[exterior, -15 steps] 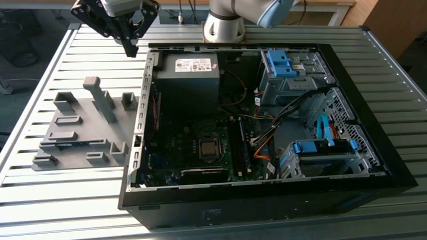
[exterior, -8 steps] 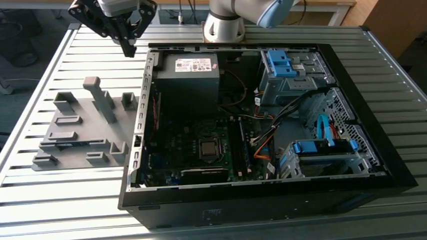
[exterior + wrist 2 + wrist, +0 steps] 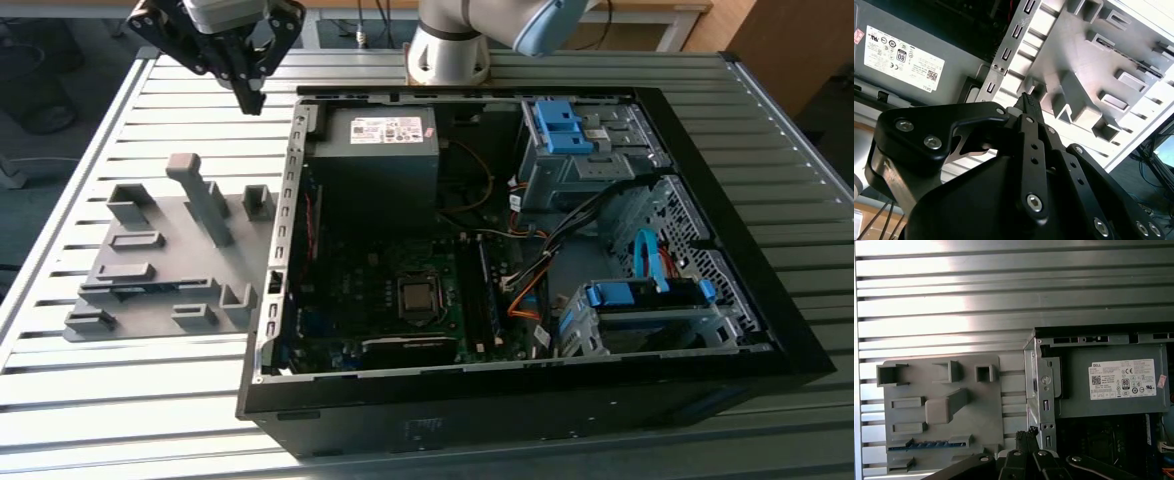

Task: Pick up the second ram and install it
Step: 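Reach for the second ram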

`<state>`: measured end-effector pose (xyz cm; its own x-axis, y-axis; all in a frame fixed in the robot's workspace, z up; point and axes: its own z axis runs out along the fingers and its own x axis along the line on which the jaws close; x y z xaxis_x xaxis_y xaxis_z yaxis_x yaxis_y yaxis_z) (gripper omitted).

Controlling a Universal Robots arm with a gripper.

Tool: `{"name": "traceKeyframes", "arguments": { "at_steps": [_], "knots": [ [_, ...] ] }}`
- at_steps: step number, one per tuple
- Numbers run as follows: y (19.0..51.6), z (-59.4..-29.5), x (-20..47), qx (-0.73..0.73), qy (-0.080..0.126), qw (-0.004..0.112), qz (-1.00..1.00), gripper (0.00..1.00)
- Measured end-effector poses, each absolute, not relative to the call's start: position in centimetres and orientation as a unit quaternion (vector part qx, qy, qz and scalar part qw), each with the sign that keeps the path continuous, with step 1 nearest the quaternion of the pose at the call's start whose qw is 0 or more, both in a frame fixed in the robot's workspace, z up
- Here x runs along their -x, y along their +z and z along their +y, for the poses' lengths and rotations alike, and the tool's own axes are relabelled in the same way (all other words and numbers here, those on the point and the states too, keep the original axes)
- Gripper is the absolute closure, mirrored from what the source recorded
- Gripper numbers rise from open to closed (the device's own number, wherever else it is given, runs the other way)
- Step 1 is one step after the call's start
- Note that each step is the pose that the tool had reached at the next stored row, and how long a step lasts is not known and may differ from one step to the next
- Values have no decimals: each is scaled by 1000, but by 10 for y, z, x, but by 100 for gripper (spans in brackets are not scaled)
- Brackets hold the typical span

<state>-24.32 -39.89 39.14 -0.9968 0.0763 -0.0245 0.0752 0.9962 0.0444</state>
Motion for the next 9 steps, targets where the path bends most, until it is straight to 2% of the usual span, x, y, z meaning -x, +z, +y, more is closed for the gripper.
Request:
{"name": "traceKeyframes", "arguments": {
  "at_steps": [9],
  "knots": [
    [391,-399,249,-38,22,13,999,89]
  ]
}}
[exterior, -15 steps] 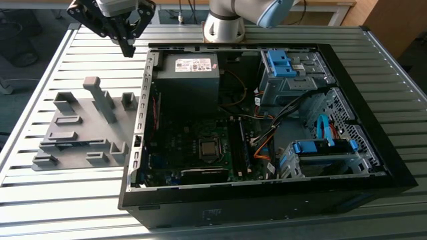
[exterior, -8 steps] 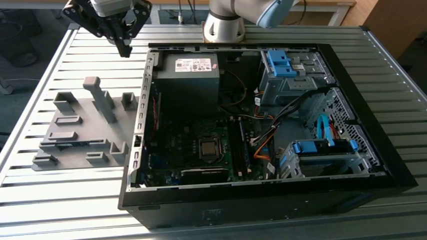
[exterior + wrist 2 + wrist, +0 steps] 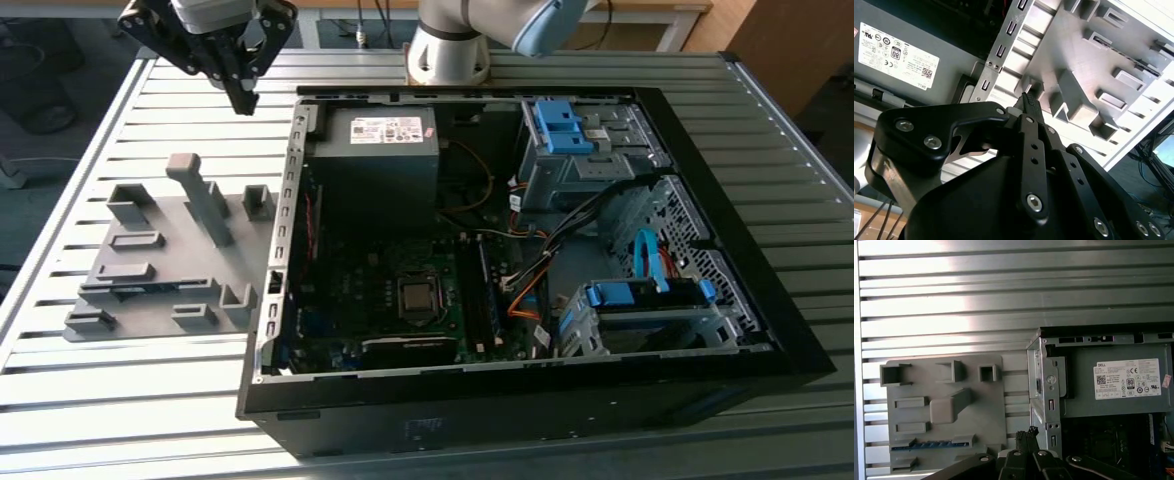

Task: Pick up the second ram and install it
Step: 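Reach for the second ram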

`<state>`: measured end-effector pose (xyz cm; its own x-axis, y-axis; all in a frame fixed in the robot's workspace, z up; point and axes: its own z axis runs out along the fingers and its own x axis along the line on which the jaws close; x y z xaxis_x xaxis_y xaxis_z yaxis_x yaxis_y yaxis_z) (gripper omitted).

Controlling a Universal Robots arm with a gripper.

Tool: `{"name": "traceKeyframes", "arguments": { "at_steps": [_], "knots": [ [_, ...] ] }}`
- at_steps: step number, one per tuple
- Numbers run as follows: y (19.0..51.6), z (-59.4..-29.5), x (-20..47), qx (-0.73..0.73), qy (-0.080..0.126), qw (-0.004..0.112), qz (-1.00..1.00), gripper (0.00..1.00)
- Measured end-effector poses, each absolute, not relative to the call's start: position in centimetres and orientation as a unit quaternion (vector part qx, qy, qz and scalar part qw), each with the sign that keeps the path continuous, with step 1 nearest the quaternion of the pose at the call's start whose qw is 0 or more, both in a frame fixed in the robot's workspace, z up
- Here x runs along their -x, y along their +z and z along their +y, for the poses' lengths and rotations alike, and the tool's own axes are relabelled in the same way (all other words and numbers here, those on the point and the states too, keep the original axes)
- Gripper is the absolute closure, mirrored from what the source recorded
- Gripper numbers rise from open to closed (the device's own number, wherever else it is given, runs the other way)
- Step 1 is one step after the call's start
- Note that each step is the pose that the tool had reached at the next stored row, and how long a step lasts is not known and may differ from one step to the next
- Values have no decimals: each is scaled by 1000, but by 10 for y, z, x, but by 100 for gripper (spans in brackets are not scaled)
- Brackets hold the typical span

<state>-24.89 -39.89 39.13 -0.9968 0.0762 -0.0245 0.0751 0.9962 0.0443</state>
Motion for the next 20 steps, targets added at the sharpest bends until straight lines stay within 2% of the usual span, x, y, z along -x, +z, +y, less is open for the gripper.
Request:
{"name": "traceKeyframes", "arguments": {
  "at_steps": [20],
  "knots": [
    [391,-399,260,-38,22,13,999,89]
  ]
}}
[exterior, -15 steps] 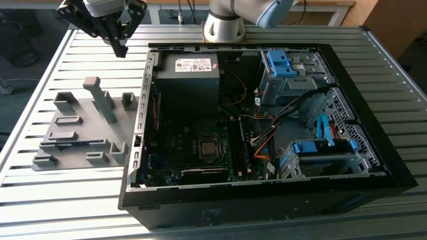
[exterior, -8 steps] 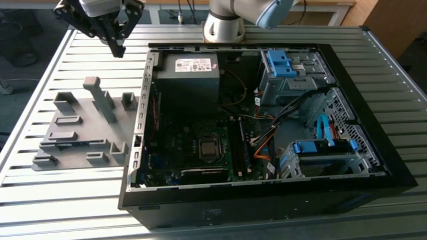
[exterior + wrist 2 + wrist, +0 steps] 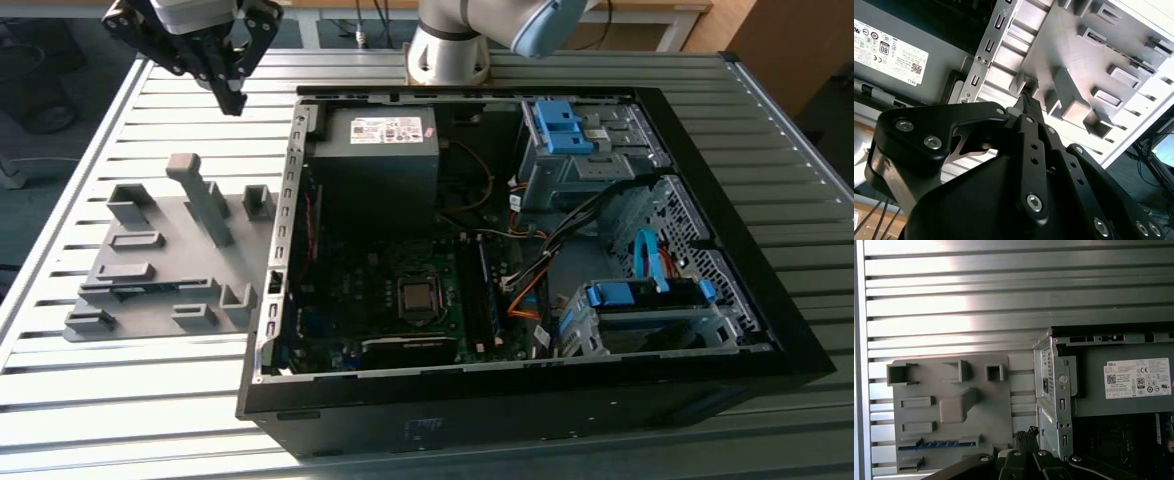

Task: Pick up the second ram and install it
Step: 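Reach for the second ram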

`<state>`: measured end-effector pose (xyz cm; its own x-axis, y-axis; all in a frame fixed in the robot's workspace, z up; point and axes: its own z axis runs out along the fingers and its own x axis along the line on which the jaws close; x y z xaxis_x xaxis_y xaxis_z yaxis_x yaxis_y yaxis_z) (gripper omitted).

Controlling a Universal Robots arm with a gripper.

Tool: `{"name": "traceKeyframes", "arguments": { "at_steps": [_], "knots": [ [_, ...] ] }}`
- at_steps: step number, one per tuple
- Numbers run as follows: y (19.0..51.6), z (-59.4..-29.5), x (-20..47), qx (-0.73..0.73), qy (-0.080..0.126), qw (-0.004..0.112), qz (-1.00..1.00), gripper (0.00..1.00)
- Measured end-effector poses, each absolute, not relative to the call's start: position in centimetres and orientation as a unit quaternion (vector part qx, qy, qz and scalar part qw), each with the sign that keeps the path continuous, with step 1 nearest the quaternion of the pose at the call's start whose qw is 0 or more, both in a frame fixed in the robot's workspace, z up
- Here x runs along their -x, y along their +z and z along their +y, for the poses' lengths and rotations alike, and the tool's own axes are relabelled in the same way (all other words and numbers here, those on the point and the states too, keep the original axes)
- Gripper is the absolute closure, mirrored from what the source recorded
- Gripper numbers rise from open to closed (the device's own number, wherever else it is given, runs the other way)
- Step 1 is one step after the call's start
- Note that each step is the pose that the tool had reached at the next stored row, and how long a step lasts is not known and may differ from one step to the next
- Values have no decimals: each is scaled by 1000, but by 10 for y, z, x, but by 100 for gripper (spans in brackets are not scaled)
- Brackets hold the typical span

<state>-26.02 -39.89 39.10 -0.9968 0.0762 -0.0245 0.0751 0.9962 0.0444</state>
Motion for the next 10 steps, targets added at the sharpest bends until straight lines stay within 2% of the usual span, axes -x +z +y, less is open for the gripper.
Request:
{"name": "traceKeyframes", "arguments": {
  "at_steps": [10],
  "knots": [
    [391,-399,266,-38,22,13,999,89]
  ]
}}
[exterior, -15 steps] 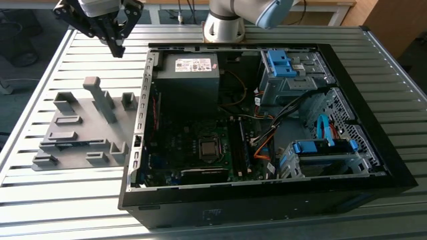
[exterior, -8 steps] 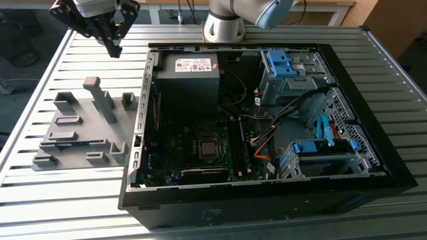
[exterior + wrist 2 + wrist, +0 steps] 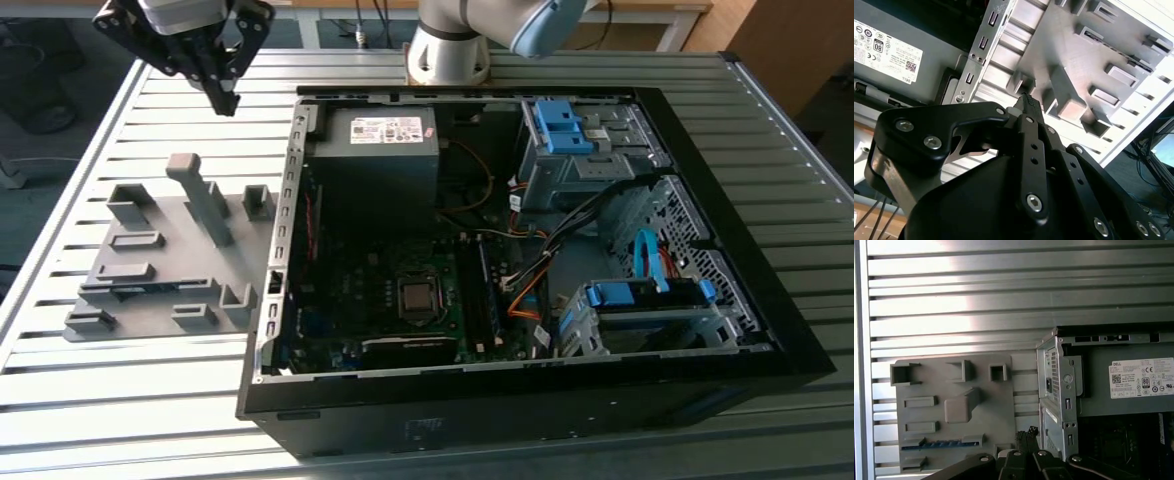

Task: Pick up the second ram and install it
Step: 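Reach for the second ram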

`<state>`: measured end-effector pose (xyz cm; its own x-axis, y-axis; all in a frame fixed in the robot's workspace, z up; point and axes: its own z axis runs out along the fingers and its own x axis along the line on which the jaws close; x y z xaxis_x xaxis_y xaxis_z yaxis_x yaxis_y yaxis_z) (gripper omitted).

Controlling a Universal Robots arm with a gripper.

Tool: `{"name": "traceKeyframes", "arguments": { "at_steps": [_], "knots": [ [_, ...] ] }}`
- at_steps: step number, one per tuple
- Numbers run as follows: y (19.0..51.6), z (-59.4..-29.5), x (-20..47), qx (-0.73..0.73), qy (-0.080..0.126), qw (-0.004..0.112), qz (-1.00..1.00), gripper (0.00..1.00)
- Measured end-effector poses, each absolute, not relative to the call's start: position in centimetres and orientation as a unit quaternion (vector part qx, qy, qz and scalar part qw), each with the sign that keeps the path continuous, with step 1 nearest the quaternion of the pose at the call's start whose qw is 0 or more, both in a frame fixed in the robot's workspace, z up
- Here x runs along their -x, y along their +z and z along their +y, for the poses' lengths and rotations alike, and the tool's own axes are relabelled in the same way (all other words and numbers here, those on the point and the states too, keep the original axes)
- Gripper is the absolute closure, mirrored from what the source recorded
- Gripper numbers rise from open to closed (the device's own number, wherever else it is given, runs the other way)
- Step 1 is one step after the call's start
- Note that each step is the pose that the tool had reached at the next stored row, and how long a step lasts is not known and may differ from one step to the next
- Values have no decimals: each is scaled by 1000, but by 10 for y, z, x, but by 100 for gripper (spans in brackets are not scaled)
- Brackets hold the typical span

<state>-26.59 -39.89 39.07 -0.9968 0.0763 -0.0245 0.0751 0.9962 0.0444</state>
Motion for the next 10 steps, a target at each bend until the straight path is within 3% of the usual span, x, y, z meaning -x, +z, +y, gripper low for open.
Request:
{"name": "traceKeyframes", "arguments": {
  "at_steps": [10],
  "knots": [
    [390,-399,272,-38,22,13,999,89]
  ]
}}
